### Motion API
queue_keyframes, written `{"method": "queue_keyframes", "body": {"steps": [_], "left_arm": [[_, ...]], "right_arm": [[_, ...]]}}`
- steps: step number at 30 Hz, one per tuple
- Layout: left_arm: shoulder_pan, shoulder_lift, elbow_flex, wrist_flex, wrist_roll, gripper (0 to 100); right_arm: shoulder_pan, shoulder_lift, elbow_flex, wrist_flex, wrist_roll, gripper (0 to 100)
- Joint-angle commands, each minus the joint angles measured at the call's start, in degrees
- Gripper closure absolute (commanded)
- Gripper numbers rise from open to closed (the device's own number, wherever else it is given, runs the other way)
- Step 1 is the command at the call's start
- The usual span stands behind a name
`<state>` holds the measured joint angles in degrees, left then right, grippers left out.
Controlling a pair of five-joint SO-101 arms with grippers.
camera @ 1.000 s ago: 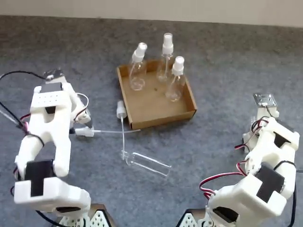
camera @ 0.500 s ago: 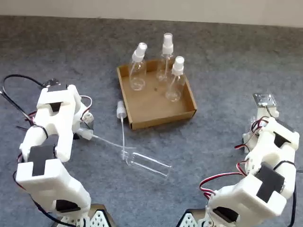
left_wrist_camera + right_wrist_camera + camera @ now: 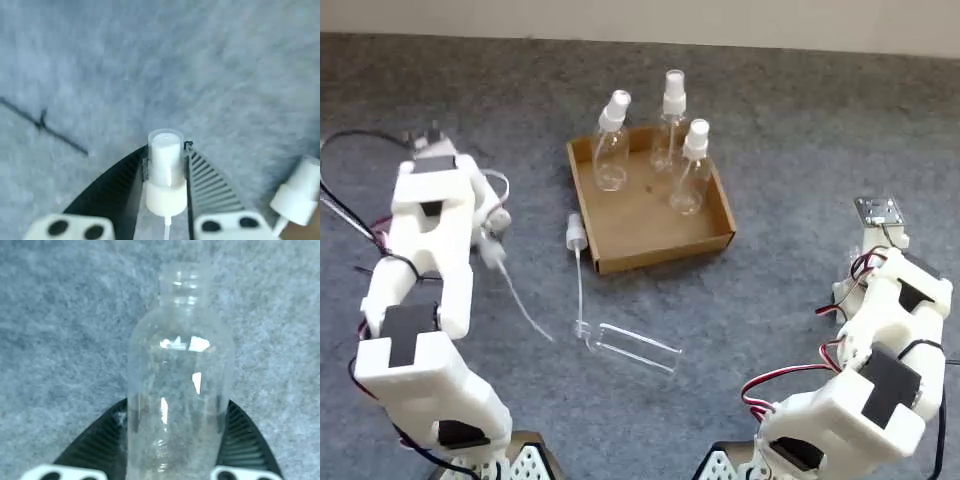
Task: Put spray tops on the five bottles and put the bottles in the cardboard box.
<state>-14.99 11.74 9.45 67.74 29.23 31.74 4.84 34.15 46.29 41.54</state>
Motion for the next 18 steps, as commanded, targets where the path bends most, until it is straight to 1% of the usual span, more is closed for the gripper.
{"method": "queue_keyframes", "body": {"steps": [1,3,5,7,8,9,11,15,18], "left_arm": [[-1.8,0.04,-15.34,3.69,-17.67,100],[-1.71,0.04,-21.41,6.95,-27.08,100],[0.04,0.31,-25.27,12.48,-38.68,100],[3.12,1.1,-24.75,17.32,-50.29,100],[4.26,1.71,-23.96,18.9,-54.15,100],[5.23,2.42,-22.64,19.87,-56.09,100],[6.9,4.09,-19.91,19.25,-56.97,100],[10.59,6.37,-13.32,13.27,-60.22,100],[12.88,6.55,-7.52,8.35,-60.84,99]], "right_arm": [[-1.45,0.04,-0.13,0.48,0.62,82.7],[-1.45,0.04,-0.13,0.48,0.7,82.7],[-1.45,0.04,-0.22,0.48,0.79,82.7],[-1.45,0.04,-0.13,0.48,0.79,82.7],[-1.54,0.04,-0.22,0.48,0.79,82.7],[-1.54,0.04,-0.22,0.48,0.79,82.7],[-1.89,0.04,-0.13,0.48,0.7,82.7],[-2.15,0.04,-0.04,0.48,0.62,82.5],[-1.89,0.04,-0.04,0.48,0.62,82.5]]}}
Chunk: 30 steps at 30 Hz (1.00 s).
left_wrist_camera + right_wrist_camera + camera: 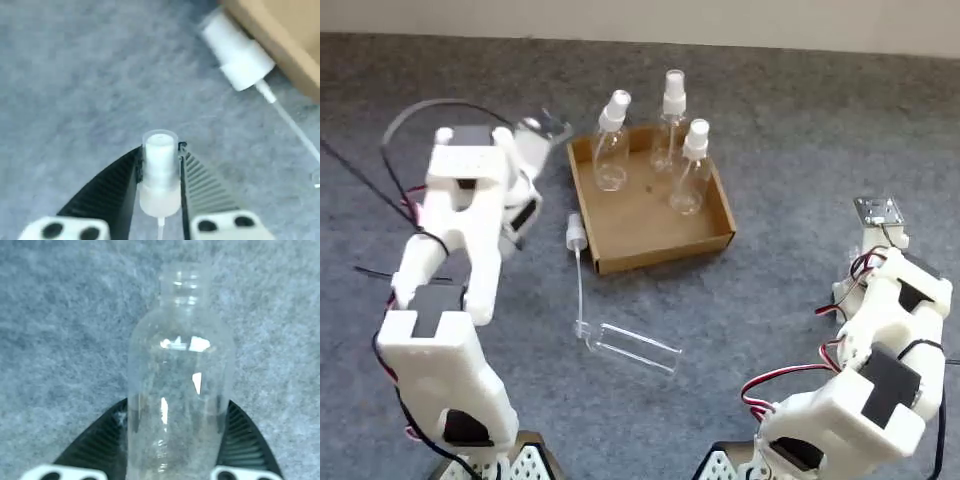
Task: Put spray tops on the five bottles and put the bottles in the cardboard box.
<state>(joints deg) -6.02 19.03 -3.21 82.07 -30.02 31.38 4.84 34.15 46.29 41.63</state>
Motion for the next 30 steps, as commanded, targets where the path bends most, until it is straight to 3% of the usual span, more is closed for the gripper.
{"method": "queue_keyframes", "body": {"steps": [1,8,25,30], "left_arm": [[4.26,-1.01,6.73,-7.3,-1.49,99],[3.3,-1.36,13.23,-11.52,-1.76,87],[-0.4,-2.33,12.18,-11.43,-1.76,83],[0.04,-9.01,19.38,-13.98,-1.76,85]], "right_arm": [[-1.54,0.04,-0.04,0.48,0.53,82.5],[-1.71,0.04,0.13,0.48,0.7,82.5],[-1.71,0.04,0.13,0.48,0.7,82.5],[-1.63,0.04,0.13,0.48,0.7,82.5]]}}
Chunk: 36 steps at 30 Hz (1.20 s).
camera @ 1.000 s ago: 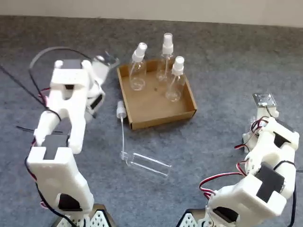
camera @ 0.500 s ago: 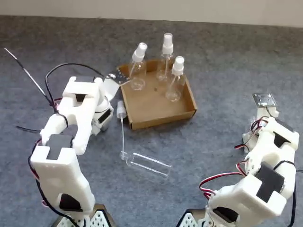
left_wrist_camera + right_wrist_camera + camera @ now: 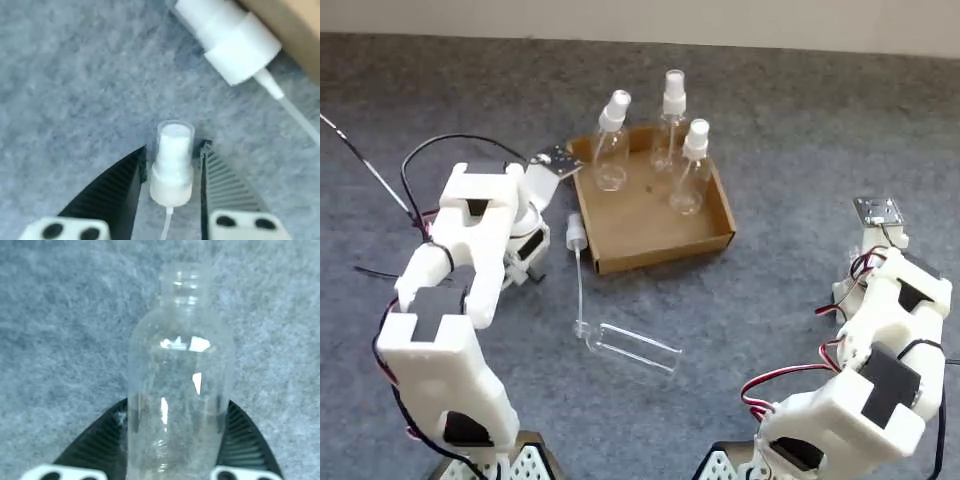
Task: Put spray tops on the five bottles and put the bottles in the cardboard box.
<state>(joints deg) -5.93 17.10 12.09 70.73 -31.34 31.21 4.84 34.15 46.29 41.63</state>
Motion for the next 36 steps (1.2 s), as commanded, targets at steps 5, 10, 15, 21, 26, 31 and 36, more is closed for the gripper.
{"method": "queue_keyframes", "body": {"steps": [5,10,15,21,26,31,36], "left_arm": [[-0.22,-9.19,10.24,-7.12,-0.44,85],[0.4,-9.27,13.32,-10.29,-0.35,89],[0.57,-10.51,12.09,-9.76,0.0,97],[0.48,-19.47,11.47,-3.25,3.43,98],[0.66,-27.82,11.82,-0.09,9.41,98],[0.66,-30.46,12.0,-0.26,18.73,98],[1.98,-30.81,18.77,-3.69,22.59,98]], "right_arm": [[-1.63,0.04,0.13,0.48,0.7,82.5],[-1.63,0.04,0.13,0.48,0.7,82.5],[-1.45,0.04,-0.04,0.66,0.44,82.5],[-1.98,-0.66,-1.45,7.69,0.44,80.7],[-4.09,-3.65,-2.95,11.03,0.35,71.6],[-6.73,-6.37,-3.12,13.93,-1.58,71.3],[-8.57,-8.57,-6.02,14.02,-5.89,71.3]]}}
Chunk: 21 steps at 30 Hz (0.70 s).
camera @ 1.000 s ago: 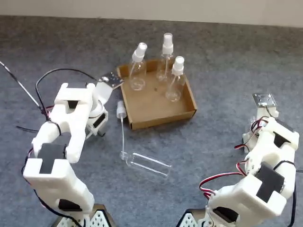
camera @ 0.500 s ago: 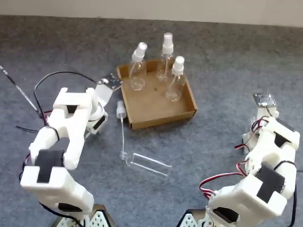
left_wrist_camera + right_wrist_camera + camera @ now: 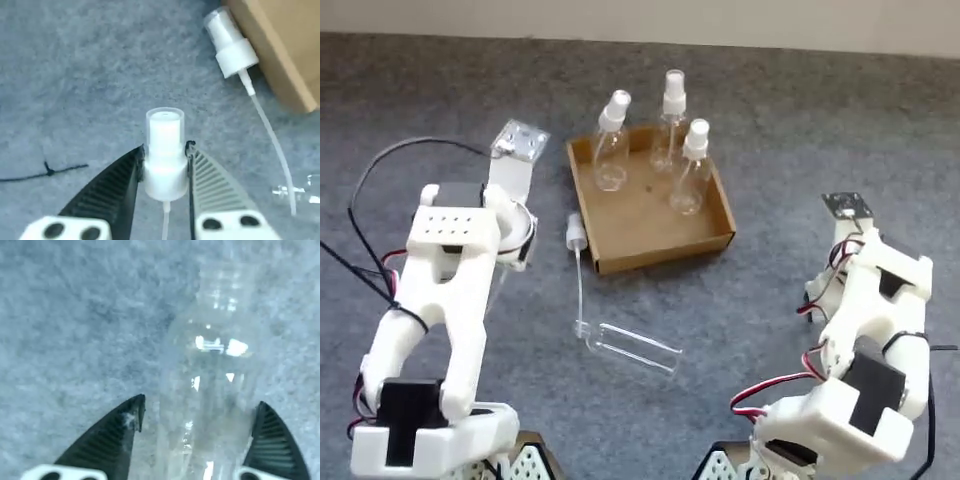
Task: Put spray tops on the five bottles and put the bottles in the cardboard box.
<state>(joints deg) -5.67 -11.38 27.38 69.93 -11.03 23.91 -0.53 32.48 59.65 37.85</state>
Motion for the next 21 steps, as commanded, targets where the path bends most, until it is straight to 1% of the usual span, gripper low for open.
{"method": "queue_keyframes", "body": {"steps": [1,5,9,12,17,21], "left_arm": [[1.89,-2.42,4.97,-4.66,2.29,98],[1.8,-2.42,9.1,-9.49,2.37,98],[1.89,-2.24,9.63,-10.29,2.2,98],[1.89,-2.33,9.63,-10.29,2.29,98],[1.89,-2.33,9.63,-10.29,2.29,98],[1.89,-2.24,9.63,-10.29,2.29,98]], "right_arm": [[-1.36,-3.21,-5.41,0.66,-2.81,71.3],[-1.27,-3.12,-10.86,0.75,-4.31,71.3],[-2.24,-3.12,-15.34,5.05,-4.04,71.3],[-3.03,-2.24,-17.27,5.76,-3.96,71.3],[-3.38,6.55,-22.99,7.08,-3.96,71.3],[-3.38,13.05,-31.34,13.58,-3.96,71.3]]}}
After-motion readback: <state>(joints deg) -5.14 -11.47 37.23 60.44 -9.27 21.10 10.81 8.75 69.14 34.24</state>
